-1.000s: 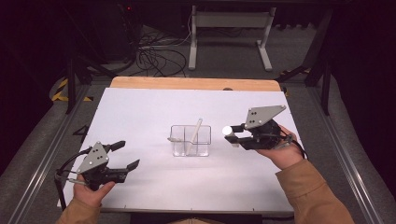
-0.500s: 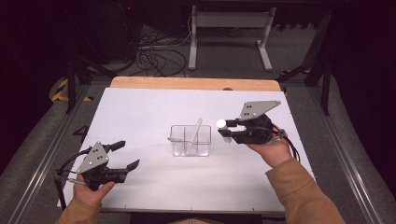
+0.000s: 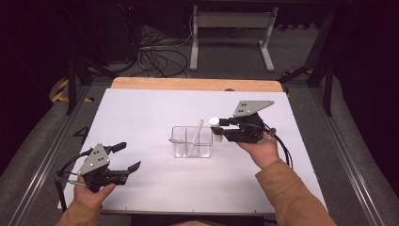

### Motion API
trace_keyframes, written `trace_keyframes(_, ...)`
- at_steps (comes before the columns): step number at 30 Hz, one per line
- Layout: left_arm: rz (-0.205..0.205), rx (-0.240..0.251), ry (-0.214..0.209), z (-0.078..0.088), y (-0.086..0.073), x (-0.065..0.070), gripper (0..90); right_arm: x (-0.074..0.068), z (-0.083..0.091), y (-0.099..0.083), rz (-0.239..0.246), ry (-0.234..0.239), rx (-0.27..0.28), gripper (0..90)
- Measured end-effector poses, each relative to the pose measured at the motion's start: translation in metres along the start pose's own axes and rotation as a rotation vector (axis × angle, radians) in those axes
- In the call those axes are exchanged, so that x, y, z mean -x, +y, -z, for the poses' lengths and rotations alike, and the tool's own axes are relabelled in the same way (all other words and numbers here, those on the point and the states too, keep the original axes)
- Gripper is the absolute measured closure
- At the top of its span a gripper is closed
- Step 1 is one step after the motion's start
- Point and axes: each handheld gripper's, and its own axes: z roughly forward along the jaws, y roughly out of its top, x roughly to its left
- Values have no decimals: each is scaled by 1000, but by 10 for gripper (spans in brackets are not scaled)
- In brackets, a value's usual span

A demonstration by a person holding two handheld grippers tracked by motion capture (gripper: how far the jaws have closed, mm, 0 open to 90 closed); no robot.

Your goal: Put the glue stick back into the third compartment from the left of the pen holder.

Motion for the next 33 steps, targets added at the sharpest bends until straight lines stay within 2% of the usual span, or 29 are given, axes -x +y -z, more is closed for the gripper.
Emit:
trace_keyframes(16,-1,4,2,0,0,-1,212,4,-18,-10,-93,0,88,665)
trace_keyframes(33,2,4,1,1,0,-1,213,1,-35,-16,-101,-8,107,664)
